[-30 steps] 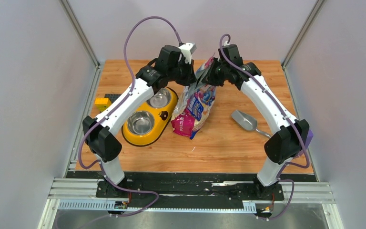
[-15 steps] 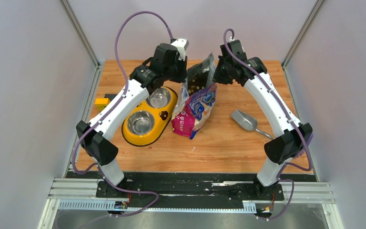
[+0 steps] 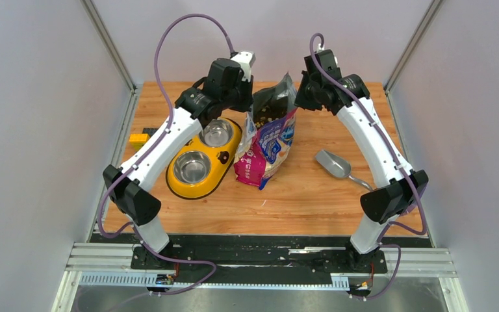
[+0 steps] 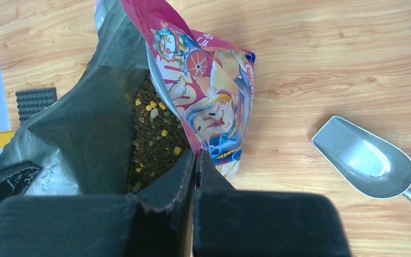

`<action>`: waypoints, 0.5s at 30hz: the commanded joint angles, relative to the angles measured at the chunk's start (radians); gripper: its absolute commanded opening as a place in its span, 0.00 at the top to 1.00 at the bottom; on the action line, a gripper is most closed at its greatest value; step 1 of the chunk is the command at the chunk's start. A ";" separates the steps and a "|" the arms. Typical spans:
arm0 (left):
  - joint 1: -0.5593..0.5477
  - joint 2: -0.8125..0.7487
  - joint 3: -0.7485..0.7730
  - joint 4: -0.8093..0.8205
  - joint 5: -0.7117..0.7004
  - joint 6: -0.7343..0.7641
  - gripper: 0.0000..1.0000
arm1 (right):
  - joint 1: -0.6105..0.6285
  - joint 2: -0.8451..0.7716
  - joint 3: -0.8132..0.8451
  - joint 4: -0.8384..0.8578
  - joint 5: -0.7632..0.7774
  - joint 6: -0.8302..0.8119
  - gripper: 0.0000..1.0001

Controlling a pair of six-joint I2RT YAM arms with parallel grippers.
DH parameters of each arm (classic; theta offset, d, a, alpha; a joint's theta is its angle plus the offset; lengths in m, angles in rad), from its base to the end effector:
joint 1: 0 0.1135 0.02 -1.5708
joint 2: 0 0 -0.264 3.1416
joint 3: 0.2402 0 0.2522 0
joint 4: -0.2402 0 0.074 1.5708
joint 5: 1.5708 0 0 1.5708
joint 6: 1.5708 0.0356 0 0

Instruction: Serve the pet food

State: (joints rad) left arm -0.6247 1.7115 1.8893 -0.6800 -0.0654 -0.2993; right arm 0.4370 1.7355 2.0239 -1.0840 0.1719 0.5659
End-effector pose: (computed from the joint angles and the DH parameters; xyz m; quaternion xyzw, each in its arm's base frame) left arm 0.3124 -0.2224 0.4245 0.1229 0.8515 -0.2017 0.4681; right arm 0.3264 0.1457 0.4232 0.0918 0.9184 0.1113 0.3684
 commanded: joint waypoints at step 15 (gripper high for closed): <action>0.044 -0.185 0.023 0.088 0.095 -0.007 0.38 | -0.050 -0.116 0.021 0.121 -0.206 0.003 0.33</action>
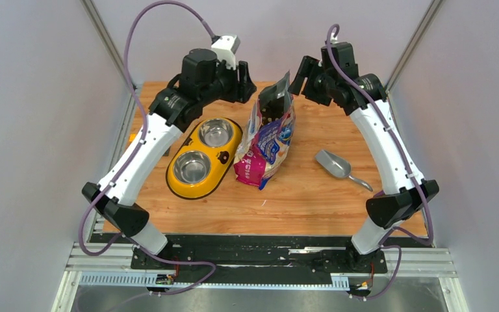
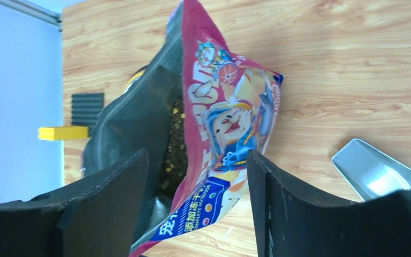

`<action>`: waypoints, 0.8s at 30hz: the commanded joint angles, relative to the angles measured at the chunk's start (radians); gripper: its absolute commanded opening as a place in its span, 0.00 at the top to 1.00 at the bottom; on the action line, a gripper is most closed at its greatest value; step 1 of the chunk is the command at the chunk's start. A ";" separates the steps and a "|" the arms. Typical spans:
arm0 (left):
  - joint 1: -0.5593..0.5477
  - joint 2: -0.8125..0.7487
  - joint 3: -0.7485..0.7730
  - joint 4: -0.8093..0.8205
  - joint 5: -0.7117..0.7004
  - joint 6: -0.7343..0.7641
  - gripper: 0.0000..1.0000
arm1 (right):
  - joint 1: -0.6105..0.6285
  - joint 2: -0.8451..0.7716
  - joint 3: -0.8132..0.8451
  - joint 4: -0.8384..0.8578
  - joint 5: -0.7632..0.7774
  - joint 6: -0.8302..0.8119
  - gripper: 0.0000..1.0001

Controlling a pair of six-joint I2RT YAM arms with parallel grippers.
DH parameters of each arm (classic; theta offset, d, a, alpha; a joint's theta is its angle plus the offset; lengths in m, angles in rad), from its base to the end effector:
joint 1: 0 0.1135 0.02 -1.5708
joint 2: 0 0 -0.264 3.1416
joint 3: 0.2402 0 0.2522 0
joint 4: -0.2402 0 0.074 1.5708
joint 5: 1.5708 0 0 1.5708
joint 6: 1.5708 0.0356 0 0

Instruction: Serve the pet food

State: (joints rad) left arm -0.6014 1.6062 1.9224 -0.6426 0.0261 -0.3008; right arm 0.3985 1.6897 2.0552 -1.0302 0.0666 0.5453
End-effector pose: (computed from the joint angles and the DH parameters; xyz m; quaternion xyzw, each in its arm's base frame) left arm 0.2858 -0.1973 0.4754 0.1292 0.8022 -0.2636 0.5199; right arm 0.3188 0.1316 0.4517 0.0804 0.8951 0.1722 0.4033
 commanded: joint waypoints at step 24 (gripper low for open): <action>0.095 -0.265 -0.848 0.135 0.071 -0.288 0.55 | -0.020 -0.308 -0.341 0.210 -0.215 0.124 0.32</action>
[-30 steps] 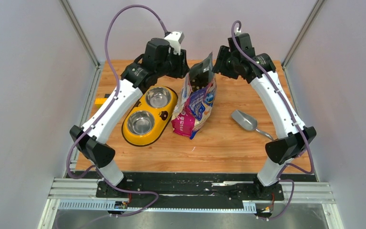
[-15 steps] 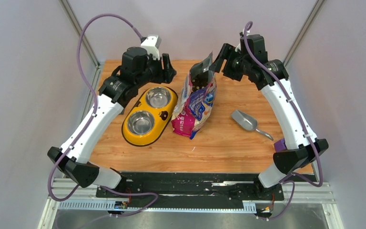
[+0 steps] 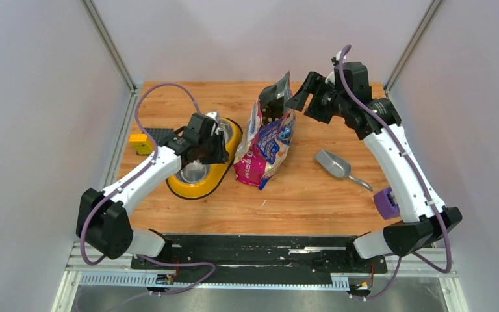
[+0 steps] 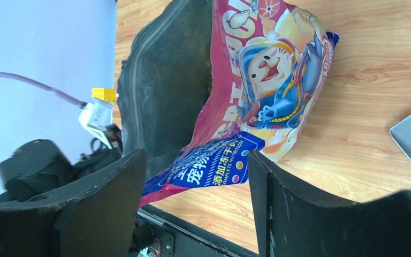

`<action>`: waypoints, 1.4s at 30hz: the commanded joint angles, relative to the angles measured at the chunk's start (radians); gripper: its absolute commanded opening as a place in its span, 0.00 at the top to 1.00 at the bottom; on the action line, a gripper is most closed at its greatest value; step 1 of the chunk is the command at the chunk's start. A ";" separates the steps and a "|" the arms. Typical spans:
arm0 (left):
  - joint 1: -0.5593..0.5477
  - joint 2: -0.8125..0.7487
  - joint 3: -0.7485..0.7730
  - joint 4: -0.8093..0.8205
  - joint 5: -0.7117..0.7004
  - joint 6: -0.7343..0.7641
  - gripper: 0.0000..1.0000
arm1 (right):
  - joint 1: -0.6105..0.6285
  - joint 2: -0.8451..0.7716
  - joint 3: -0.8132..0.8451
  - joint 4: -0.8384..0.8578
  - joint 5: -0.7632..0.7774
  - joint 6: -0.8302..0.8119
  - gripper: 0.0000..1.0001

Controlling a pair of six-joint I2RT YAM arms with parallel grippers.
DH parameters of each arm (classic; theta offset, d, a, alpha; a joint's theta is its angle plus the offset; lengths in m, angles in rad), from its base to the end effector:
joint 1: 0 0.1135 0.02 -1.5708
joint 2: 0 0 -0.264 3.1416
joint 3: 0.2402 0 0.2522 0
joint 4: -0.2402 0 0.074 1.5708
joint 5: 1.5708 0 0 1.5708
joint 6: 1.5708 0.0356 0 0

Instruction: Serve the pet food

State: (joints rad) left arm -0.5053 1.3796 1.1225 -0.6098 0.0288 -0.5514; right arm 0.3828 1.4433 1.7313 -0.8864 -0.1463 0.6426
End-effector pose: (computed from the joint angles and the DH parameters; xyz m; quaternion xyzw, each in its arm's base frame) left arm 0.2558 -0.1427 0.2849 -0.0167 0.9385 -0.1854 0.2909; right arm 0.2712 0.1148 0.4409 0.0804 0.8787 0.2849 0.3744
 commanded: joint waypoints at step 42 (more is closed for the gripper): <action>-0.008 0.295 0.122 0.211 0.305 0.152 0.80 | -0.374 -0.263 -0.455 0.088 -0.046 0.000 0.31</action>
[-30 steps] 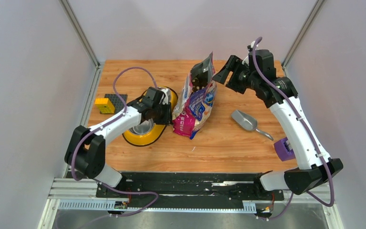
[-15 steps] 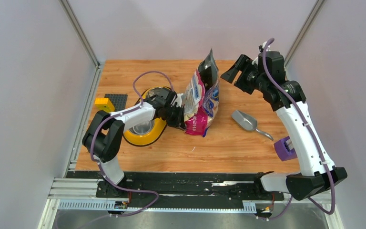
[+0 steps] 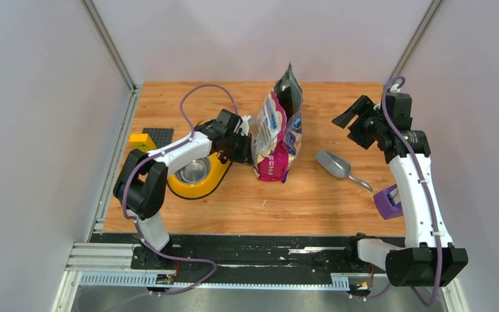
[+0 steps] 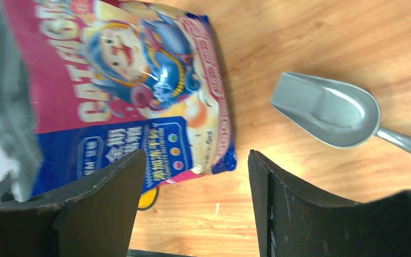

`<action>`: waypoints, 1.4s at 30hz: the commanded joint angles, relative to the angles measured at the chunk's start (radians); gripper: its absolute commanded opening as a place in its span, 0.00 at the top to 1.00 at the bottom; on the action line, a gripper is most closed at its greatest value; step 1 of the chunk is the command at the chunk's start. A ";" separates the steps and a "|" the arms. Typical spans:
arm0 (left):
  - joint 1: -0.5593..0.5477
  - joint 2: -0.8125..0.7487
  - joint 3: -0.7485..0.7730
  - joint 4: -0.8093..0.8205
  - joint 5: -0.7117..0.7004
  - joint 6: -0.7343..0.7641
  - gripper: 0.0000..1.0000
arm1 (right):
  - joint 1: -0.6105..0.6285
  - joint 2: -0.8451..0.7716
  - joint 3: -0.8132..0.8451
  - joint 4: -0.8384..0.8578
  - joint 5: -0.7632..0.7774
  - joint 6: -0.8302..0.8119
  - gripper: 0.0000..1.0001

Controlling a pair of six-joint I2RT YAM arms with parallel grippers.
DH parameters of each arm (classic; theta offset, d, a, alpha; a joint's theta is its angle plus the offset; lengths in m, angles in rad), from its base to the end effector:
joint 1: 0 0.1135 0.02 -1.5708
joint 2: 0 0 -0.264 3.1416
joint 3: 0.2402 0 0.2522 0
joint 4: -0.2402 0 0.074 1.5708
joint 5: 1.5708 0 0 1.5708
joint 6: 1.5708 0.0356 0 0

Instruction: Serve the pet food

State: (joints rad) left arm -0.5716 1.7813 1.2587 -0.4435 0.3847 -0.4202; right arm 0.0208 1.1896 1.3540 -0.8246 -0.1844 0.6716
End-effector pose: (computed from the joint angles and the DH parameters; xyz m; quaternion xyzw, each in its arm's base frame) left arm 0.3109 -0.2158 0.2134 0.1276 0.9300 -0.2996 0.1702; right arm 0.2395 0.0115 0.3910 0.2475 0.8603 0.2264 0.3838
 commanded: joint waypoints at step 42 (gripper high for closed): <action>0.133 -0.562 -0.018 -0.087 -0.189 0.037 0.31 | -0.056 0.700 -0.006 0.032 0.011 -0.597 0.32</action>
State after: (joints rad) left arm -0.4442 1.2617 1.2148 -0.5400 0.1822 -0.4084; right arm -0.0387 1.8534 1.3193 -0.7742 -0.1452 0.1238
